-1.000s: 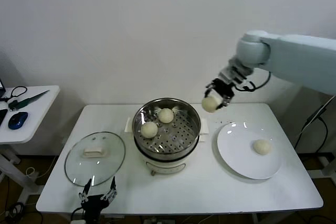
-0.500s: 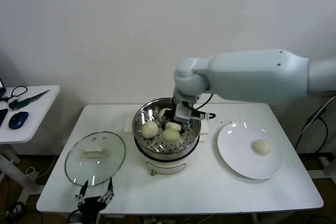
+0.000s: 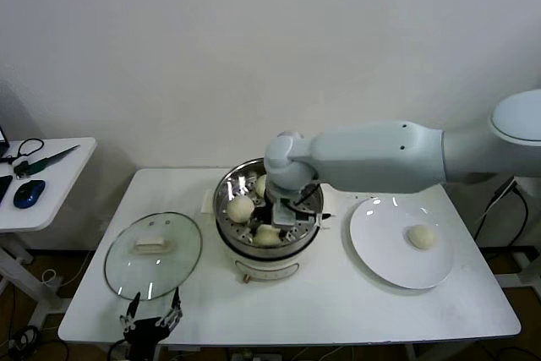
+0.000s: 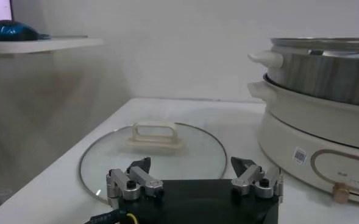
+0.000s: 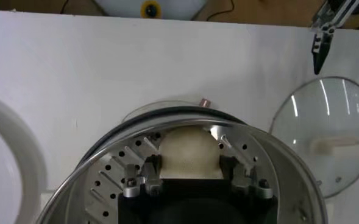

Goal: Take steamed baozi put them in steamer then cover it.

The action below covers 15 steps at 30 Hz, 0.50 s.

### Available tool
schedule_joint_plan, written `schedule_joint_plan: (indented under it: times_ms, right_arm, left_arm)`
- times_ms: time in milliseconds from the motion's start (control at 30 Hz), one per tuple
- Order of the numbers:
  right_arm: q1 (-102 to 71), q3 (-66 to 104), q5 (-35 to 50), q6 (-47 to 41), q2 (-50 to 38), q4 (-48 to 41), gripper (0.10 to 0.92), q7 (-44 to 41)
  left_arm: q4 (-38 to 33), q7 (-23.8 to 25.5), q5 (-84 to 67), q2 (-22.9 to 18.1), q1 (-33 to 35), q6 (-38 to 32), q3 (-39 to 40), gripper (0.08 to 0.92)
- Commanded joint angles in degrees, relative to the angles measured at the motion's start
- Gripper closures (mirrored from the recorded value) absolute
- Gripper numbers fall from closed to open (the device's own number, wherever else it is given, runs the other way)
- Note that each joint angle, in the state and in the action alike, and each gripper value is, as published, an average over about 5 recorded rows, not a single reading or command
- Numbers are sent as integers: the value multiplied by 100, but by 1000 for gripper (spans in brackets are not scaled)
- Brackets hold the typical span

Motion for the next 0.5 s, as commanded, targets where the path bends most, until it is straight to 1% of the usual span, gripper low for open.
schedule_joint_plan:
  times_ms: [33,67,133,200,300,367,433,500]
  right_arm:
    - [-82,127,-239,125,-13,-160,280,55]
    - [32,168,-199,168,-85,-181,252,4]
    - [326,212,42,250,-287,-233,223,-115]
    - [689,184,516,300,-567,-300,207,-274]
    - [1287,-135,1475,223,-1059,-424,203,-598]
    - [1679,-529,2159,8,-1433,-533,203,-805]
    - [1964,-936,2778,-403,-1878,-664,202,-969]
    - [2075,-1249,3122,-886,-2374,-799,203,-1092]
  left_arm:
    - [-4,-1,2,-3,3,-2,3,177]
    - [-4,-3,5,-5,6,-4,5,177]
    - [-9,-4,12,-9,14,-9,11,177]
    - [-10,-4,23,-11,18,-13,19,177]
    - [-10,-3,39,-16,11,-14,32,177]
    - [-13,0,46,-20,2,-12,39,177]
    - [-14,4,51,-24,-12,-4,45,177]
    - [-13,8,54,-25,-34,6,48,177]
